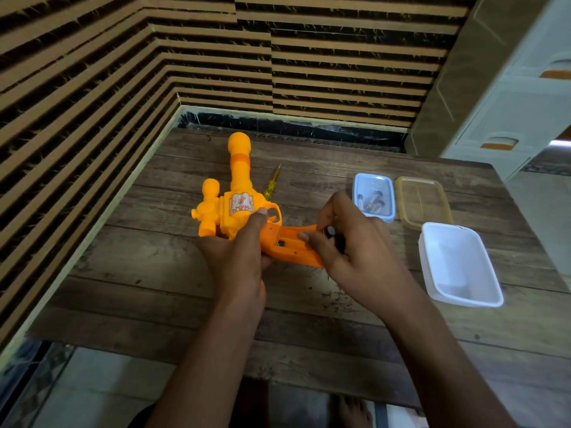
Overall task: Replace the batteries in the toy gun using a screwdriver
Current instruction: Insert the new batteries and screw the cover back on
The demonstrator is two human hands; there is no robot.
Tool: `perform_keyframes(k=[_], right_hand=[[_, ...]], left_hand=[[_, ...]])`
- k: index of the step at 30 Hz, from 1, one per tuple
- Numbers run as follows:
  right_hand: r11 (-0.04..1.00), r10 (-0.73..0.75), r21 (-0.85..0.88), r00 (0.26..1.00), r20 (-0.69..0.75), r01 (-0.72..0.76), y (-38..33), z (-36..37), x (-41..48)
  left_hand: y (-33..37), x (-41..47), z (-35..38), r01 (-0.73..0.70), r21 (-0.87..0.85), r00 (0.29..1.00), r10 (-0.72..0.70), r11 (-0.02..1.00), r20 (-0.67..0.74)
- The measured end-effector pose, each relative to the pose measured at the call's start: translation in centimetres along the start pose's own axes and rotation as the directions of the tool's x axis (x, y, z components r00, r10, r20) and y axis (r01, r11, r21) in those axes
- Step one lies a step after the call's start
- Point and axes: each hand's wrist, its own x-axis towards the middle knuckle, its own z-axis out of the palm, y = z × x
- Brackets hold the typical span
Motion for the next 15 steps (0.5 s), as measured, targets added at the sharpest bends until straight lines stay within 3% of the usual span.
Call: perform_keyframes(k=[6,15], right_hand=[[1.0,-0.014,-0.002,0.998,-0.061,0.014,0.63,0.19,0.16],[0.951,0.093,0.297,0.996,-0.002,-0.088,0.9,0.04,0.1]], left_hand=[[-0.02,0.0,0.05,0.013,-0.015,1.0,-0.013,1.0,-0.009],[0.37,-0.18,-0.02,0.042,-0.042,0.999,-0.041,0.998,0.019]])
